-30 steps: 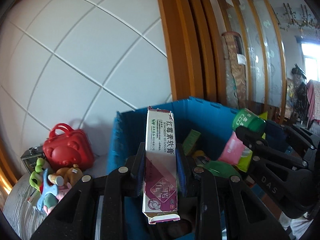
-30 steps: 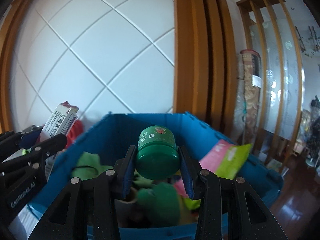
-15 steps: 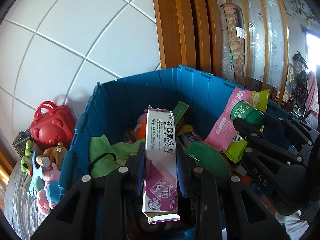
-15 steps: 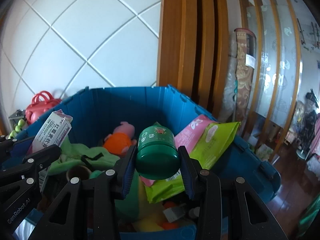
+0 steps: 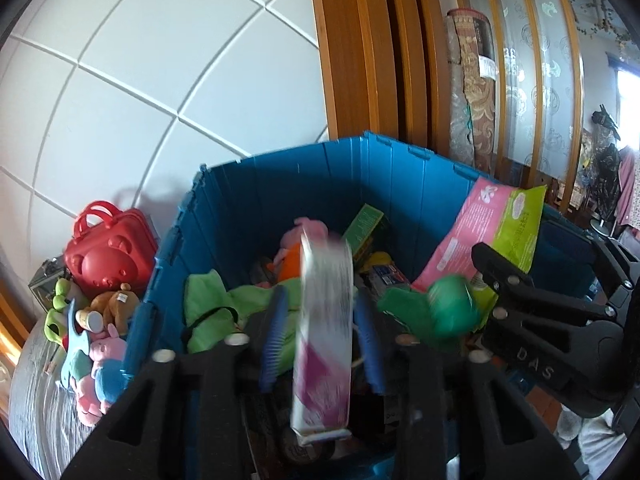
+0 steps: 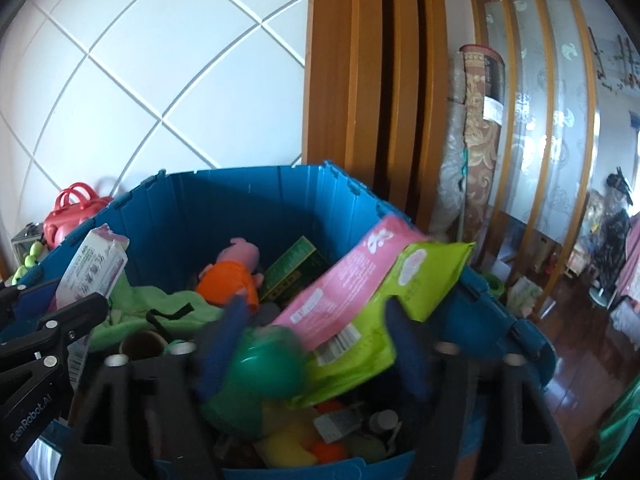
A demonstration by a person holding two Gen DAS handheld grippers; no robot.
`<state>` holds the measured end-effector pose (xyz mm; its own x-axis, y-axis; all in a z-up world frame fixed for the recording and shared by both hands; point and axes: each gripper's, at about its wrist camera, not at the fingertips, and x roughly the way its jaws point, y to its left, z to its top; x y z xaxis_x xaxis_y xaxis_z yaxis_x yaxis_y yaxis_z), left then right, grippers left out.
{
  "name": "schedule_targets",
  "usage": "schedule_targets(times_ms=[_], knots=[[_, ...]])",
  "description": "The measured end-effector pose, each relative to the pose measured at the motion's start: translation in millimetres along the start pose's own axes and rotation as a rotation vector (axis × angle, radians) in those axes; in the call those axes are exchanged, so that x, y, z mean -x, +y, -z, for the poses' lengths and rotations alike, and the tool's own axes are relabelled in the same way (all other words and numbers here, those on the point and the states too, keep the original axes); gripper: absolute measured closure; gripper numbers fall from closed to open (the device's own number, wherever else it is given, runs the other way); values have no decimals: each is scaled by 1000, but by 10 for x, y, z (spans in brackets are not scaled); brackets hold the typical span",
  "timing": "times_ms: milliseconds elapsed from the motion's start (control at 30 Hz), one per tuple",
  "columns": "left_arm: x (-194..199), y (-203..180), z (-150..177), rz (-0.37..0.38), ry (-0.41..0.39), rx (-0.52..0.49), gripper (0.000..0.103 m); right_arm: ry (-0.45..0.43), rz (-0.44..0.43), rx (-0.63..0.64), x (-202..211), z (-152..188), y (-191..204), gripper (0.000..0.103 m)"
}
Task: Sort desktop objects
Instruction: 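Carry the ointment box and green bottle over the blue crate and release both, then move both grippers back over the pile on the bed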
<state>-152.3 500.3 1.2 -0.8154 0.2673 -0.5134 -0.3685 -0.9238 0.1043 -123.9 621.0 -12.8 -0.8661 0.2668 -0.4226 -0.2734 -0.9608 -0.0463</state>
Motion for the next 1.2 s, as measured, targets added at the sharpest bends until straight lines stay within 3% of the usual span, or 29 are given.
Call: schedule_targets(times_ms=[33,133,200,267,667,867,1200], knots=[[44,11,3,0,-19,1,44,-8,1,0,24,-7,6,22],[147,33,-7,-12,-66,2,34,-32,9,-4,105,-19,7,17],[219,62,-10,-12,-92,9,33,-52,7,-6,173,-26,10,15],[288,92,-11,-16,-119,14,33,-70,8,-5,235,-31,20,1],[674,679,168,-121,-186,115,33,-247,-57,5,698,-119,352,0],[908,1214,354,-238,-204,175,33,-320,-162,33,876,-174,785,0],[1159,2473,842,-372,-150,304,33,-360,-311,101,1152,-190,1870,0]])
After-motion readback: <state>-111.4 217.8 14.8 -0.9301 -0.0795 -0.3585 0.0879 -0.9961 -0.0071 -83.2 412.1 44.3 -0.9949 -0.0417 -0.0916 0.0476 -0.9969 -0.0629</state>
